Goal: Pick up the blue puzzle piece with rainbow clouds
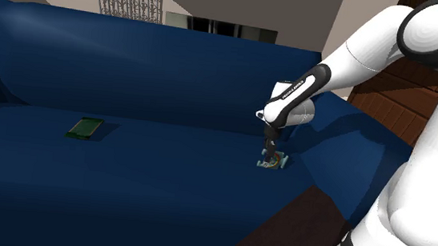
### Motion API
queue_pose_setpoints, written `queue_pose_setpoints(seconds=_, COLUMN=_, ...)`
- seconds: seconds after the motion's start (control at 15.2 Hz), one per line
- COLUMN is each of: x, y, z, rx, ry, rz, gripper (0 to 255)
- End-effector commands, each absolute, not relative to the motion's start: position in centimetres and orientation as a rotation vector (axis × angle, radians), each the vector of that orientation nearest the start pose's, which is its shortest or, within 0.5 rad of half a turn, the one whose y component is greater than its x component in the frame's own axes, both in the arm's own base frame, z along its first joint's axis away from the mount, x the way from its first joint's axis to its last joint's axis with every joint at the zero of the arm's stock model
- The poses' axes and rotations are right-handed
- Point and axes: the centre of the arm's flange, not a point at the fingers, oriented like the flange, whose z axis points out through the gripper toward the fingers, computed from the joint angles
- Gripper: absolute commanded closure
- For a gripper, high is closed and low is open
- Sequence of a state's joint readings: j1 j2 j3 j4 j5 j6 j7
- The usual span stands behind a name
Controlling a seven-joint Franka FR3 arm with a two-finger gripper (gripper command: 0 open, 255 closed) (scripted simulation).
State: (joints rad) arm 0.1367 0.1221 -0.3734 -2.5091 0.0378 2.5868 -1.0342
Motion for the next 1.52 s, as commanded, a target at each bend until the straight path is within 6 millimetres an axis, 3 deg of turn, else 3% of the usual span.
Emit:
queue_pose_setpoints(seconds=0.0, x=45.1, y=-11.3, z=22.7, rx=-2.913, ry=-1.175, rz=0.068, gripper=0)
queue_pose_setpoints(seconds=0.07, x=45.1, y=-11.4, z=22.7, rx=-2.913, ry=-1.175, rz=0.068, gripper=0)
queue_pose_setpoints(seconds=0.13, x=45.1, y=-11.4, z=22.8, rx=-2.913, ry=-1.175, rz=0.068, gripper=255)
queue_pose_setpoints(seconds=0.73, x=45.1, y=-11.3, z=22.7, rx=-2.913, ry=-1.175, rz=0.068, gripper=255)
queue_pose_setpoints(seconds=1.45, x=45.1, y=-11.3, z=28.5, rx=-2.913, ry=-1.175, rz=0.068, gripper=255)
